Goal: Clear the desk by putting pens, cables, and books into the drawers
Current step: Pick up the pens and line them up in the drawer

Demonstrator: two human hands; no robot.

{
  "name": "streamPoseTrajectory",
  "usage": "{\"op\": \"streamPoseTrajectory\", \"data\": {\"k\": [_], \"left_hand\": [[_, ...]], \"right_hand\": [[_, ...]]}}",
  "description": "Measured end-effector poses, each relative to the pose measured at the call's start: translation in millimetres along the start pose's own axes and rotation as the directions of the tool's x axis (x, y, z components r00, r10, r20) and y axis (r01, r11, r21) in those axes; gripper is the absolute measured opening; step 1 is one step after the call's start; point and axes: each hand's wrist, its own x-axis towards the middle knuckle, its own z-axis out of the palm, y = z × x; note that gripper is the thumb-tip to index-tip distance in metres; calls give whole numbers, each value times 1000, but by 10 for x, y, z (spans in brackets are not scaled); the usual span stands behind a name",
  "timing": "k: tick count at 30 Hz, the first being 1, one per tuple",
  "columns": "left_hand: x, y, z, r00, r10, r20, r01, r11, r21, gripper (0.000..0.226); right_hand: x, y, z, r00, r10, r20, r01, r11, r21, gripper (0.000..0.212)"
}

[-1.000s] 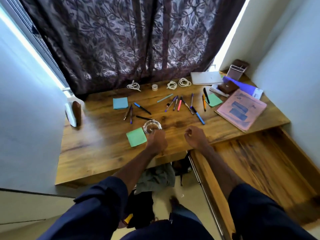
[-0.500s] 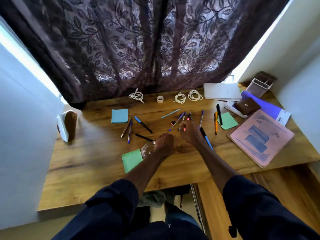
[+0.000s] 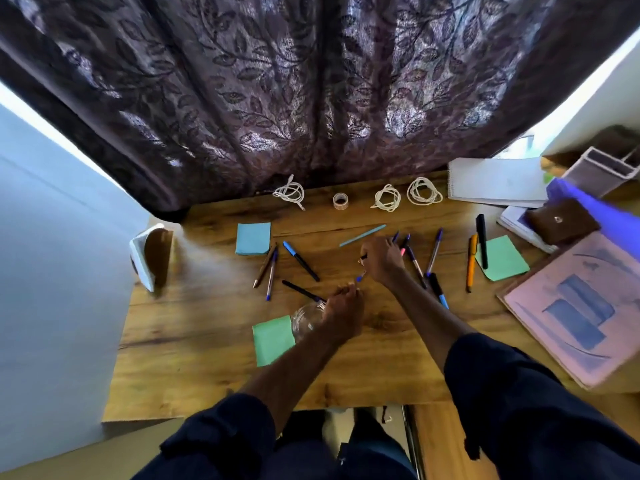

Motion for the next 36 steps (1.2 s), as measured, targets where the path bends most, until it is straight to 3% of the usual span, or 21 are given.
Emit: {"op": "streamPoseTrajectory", "data": {"k": [4, 10, 14, 17, 21, 25, 28, 36], "left_hand": [[-60, 32, -75, 1000, 5, -27, -4, 999, 47, 68], [-106, 23, -65, 995, 15, -97, -2, 991, 137, 68], [-171, 18, -113, 996, 47, -72, -37, 990, 138, 66], [-378, 105, -222, 991, 86, -100, -82, 996, 45, 47], [-678, 328, -105, 908, 224, -353, -248, 968, -25, 36], [-1026, 691, 280, 935, 296, -194, -322, 939, -122, 51], [-1247, 908, 594, 911, 376, -170, -401, 904, -147, 40], [-1597, 1337, 1084, 836, 536, -118, -545, 835, -70, 26]], "right_hand": [[54, -12, 45, 1000, -29, 11, 30, 997, -67, 18], [-175, -31, 27, 984, -101, -146, 67, 973, -219, 26], [-728, 49, -39, 953, -2, -304, -19, 998, -65, 32], [-1395, 196, 5, 927, 110, -360, -98, 994, 51, 33], [-2404, 480, 172, 856, 265, -443, -164, 954, 253, 20], [-3259, 805, 480, 826, 375, -420, -288, 922, 257, 15], [-3809, 963, 661, 768, 512, -385, -413, 855, 313, 12], [-4386, 1395, 1091, 729, 665, -161, -601, 735, 314, 15]]}}
